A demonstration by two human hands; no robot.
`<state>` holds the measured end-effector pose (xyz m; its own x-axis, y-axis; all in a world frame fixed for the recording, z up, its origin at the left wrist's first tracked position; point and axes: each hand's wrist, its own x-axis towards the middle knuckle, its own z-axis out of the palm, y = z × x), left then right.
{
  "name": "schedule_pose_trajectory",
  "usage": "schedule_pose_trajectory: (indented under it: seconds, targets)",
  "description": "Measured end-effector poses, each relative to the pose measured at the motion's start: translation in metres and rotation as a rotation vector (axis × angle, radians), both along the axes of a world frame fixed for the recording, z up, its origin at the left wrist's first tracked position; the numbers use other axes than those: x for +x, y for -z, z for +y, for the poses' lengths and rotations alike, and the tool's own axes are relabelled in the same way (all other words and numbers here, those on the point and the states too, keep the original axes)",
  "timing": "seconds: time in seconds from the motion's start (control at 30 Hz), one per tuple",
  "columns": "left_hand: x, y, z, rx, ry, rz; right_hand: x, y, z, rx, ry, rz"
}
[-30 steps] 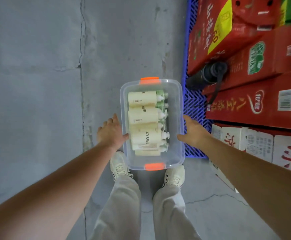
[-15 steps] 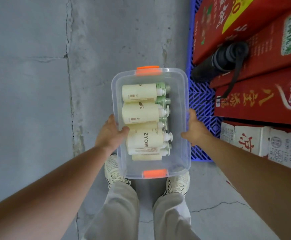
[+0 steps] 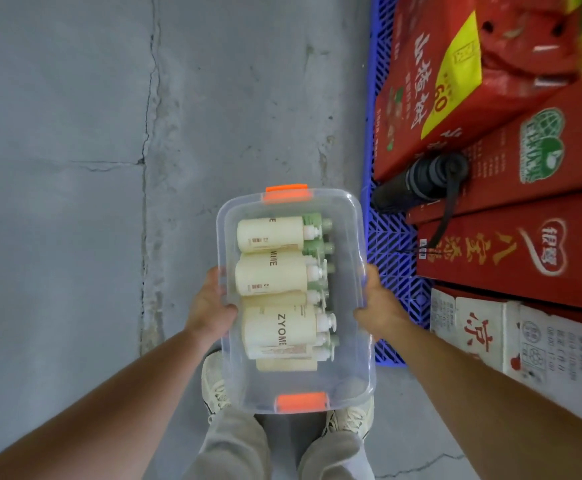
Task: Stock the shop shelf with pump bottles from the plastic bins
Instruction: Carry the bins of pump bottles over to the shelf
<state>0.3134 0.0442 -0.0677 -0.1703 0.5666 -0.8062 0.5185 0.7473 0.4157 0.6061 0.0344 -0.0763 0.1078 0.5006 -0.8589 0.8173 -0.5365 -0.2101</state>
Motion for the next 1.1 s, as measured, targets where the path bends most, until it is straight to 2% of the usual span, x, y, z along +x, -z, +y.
schedule_pose_trajectory:
  seconds: [0.13, 0.27, 0.47, 0.73, 0.9, 1.1]
  targets:
    - [-0.013, -0.046, -0.006, -0.027, 0.01, -0.015, -0.006, -0.048, -0.003, -0.007, -0.017, -0.001]
    - [-0.034, -0.112, -0.016, -0.041, 0.043, -0.032, -0.02, -0.125, -0.007, -0.022, -0.016, 0.012]
    - [-0.073, -0.234, -0.035, -0.047, 0.006, -0.051, -0.055, -0.25, -0.008, -0.054, -0.079, 0.023]
    - [-0.14, -0.395, -0.062, 0.025, -0.027, -0.022, -0.122, -0.401, 0.003, 0.013, -0.266, 0.004]
    - [-0.182, -0.45, -0.103, 0.086, -0.201, -0.019, -0.178, -0.466, 0.012, 0.042, -0.388, 0.066]
    - [-0.215, -0.489, -0.179, 0.11, -0.59, -0.039, -0.26, -0.515, 0.022, 0.038, -0.58, 0.185]
